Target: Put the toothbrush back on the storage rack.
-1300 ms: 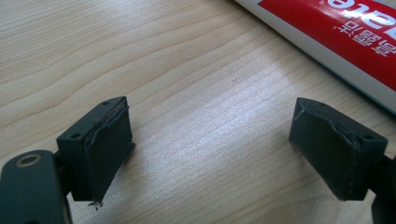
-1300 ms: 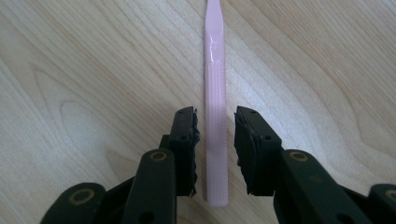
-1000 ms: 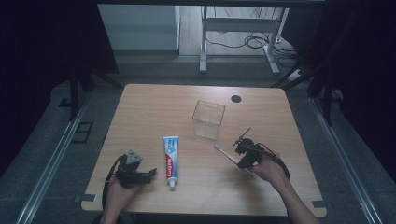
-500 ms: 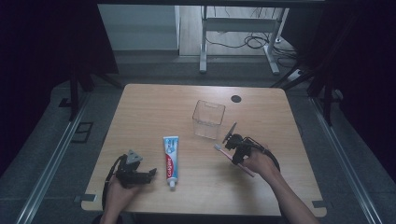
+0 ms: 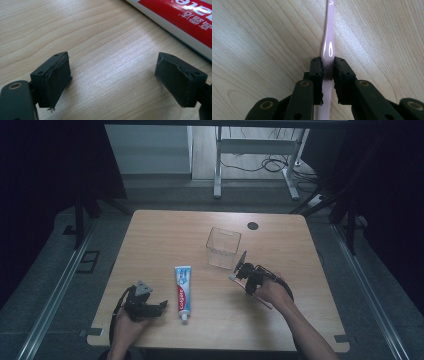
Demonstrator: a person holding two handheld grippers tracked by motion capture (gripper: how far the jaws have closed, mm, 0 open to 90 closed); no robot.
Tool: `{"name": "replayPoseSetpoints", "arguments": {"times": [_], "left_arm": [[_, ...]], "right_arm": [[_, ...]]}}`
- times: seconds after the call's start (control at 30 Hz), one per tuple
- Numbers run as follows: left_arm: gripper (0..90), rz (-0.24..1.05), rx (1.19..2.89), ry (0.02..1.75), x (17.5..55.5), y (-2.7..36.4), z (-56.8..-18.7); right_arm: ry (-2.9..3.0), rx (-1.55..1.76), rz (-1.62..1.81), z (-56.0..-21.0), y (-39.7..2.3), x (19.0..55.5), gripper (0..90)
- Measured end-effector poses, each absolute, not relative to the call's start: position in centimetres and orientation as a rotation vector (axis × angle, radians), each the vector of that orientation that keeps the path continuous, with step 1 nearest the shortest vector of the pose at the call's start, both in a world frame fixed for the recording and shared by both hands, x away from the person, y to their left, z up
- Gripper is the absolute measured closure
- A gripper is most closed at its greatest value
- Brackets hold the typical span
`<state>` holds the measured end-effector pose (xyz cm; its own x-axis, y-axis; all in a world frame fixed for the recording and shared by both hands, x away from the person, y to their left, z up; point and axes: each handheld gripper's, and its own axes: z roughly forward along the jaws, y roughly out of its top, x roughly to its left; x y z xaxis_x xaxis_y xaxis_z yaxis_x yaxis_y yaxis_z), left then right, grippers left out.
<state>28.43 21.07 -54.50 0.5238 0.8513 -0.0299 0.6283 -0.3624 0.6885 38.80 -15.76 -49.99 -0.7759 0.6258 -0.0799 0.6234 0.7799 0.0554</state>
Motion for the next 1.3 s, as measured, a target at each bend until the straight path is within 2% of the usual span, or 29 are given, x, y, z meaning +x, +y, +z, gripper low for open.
{"name": "replayPoseSetpoints", "arguments": {"times": [0.77, 1.3], "left_arm": [[13.2, 0.442, 2.113, 1.197, 28.4, 21.1, -54.5], [13.2, 0.443, 2.117, 1.191, 28.5, 21.1, -54.5]], "right_arm": [[2.871, 1.026, 0.184, -48.2, -17.2, 38.1, 78.8], [2.832, 1.029, 0.367, -44.7, -18.3, 37.4, 78.8]]}}
